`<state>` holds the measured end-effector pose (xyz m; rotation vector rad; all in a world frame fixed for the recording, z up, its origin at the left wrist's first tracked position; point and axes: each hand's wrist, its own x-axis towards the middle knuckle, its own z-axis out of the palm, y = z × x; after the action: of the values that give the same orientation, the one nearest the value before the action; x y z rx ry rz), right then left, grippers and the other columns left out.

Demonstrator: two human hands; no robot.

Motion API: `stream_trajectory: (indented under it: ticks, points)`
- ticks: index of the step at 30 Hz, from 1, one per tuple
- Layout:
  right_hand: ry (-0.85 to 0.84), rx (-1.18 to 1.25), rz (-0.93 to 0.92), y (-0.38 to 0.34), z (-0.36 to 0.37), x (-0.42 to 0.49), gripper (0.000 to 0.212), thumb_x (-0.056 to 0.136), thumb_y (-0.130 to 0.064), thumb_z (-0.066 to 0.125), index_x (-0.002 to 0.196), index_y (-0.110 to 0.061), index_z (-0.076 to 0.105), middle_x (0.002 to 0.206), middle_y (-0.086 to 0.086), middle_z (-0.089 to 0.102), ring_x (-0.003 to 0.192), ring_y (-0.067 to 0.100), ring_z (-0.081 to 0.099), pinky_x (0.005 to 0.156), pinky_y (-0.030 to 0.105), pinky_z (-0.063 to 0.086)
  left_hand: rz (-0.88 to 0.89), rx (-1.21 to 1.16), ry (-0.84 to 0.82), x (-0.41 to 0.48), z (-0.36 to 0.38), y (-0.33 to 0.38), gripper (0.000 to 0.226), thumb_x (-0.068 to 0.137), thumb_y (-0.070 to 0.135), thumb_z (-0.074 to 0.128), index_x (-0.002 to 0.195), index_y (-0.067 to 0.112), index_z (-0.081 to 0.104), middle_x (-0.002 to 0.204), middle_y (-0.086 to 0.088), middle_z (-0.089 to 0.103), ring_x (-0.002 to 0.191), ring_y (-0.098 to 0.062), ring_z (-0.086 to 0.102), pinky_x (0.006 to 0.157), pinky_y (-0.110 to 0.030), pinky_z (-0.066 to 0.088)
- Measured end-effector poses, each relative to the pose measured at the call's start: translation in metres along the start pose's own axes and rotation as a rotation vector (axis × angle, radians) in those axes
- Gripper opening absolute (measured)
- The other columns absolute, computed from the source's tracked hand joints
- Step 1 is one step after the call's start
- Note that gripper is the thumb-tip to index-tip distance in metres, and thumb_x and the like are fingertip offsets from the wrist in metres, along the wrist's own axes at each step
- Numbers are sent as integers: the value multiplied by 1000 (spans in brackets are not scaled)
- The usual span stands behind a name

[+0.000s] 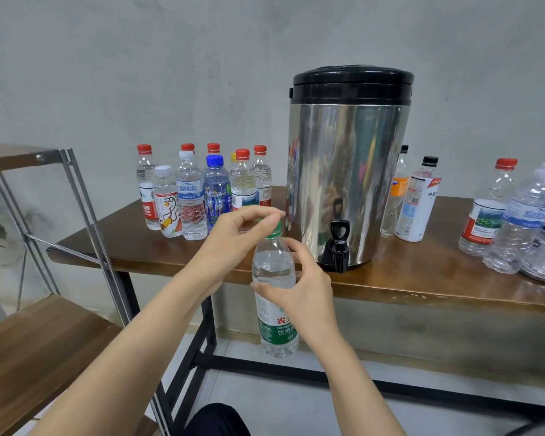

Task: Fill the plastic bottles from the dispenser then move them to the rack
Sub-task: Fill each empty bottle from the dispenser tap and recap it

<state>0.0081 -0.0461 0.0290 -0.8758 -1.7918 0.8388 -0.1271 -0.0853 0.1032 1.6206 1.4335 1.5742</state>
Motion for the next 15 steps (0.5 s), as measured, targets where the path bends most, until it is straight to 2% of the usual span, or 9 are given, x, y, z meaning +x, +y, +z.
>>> stream_trajectory:
  ticks: [2,6,10,13,15]
  points:
    - [-3,2,-4,0,2,1,69,61,-38,90,116,-50,50,105,-30,64,101,-5,60,88,31,53,8,-20,68,1,1,-4,15,93,16,64,105,20,72,101,11,74,92,1,65,74,-13,50]
    - [-16,22,-3,3,5,4,70,61,-36,90,120,-44,53,106,-26,67,100,-4,61,89,34,54,-50,-99,-11,2,-3,-6,25,98,14,56,121,14,64,109,-1,74,100,-7,68,75,-14,50]
    - [-28,44,-23,2,9,8,68,63,-32,91,115,-52,51,108,-26,66,101,-4,61,89,28,53,-4,-52,35,4,-1,-8,22,95,15,60,116,12,66,102,3,76,99,-5,69,74,-14,52]
    - [-69,87,-34,1,11,13,68,64,-25,91,119,-42,56,109,-24,67,101,-8,60,88,20,51,-11,-94,12,9,-5,-10,25,97,14,57,120,9,64,107,0,75,105,-8,67,77,-16,52]
    - [-100,124,-31,0,13,19,68,64,-21,90,121,-38,58,108,-23,68,101,-10,60,89,19,51,-7,-92,-12,9,-7,-13,29,102,25,47,128,19,57,114,11,72,110,-3,63,83,-14,50]
